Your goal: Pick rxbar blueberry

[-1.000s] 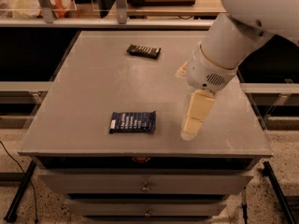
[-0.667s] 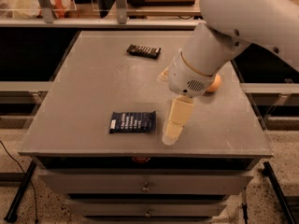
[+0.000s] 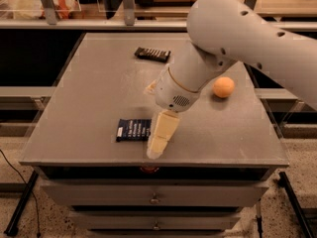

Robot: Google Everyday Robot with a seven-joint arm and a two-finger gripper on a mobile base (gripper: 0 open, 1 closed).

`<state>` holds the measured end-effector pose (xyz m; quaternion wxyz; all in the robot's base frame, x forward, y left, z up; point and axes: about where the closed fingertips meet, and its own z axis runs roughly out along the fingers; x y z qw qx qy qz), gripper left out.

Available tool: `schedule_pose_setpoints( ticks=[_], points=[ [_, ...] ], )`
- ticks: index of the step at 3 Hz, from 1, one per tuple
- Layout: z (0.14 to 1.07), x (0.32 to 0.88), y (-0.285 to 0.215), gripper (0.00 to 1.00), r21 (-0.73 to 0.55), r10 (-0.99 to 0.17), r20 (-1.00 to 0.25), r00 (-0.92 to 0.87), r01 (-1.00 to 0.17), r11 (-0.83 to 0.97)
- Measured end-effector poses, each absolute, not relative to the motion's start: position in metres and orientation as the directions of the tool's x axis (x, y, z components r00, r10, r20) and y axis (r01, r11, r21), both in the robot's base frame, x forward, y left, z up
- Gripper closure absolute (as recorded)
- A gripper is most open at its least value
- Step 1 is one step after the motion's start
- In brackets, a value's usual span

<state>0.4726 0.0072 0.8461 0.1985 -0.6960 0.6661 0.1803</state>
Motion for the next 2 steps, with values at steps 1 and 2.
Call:
schedule_pose_setpoints(
  ticks=[1,2],
  points=[
    [0.8345,0.4806,0.021,0.0,-0.029,-0.837,-0.545,0.037,-0.999,-0.026],
    [0.8253,0.4859,0.0293,0.0,-0.019,-0.821,-0.57,0.021,-1.0,-0.013]
  ],
)
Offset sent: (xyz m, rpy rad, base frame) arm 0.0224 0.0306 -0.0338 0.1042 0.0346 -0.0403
